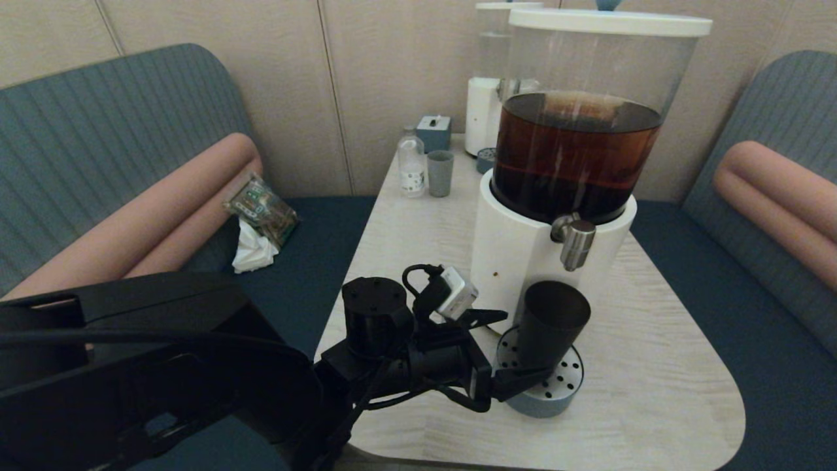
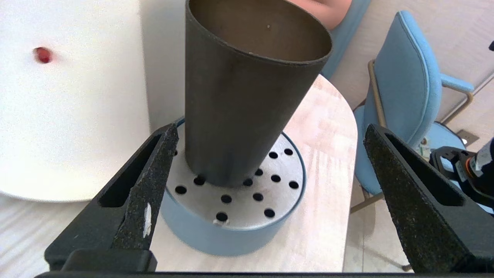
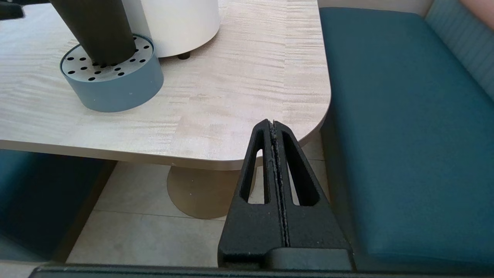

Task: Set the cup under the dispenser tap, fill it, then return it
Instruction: Place it under the water dispenser, then turn on the faucet

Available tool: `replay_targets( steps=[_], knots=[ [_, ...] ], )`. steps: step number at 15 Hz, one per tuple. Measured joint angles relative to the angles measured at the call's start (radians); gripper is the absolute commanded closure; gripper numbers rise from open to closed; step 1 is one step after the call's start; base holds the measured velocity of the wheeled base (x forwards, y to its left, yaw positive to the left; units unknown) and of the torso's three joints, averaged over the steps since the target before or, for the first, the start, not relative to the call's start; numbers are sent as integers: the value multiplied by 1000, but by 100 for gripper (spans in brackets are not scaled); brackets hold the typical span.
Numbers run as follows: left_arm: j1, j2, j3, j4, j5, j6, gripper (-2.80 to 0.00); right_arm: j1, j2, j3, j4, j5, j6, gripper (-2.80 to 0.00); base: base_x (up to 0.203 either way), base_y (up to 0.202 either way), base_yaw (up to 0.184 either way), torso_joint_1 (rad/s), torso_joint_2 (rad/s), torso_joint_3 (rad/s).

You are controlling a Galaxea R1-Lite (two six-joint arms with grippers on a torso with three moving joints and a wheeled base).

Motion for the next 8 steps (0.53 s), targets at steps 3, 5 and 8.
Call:
replay_targets(
  steps=[3, 5, 8],
  knots=[
    [15, -37, 48, -1, 3, -1, -280, 0, 0, 0, 0, 0, 0, 0, 0, 0, 0, 0, 0, 0],
    [38, -74, 94, -1, 13, -2, -280, 0, 0, 0, 0, 0, 0, 0, 0, 0, 0, 0, 0, 0],
    [114, -165, 148, 15, 43, -7, -280, 0, 0, 0, 0, 0, 0, 0, 0, 0, 0, 0, 0, 0]
  ],
)
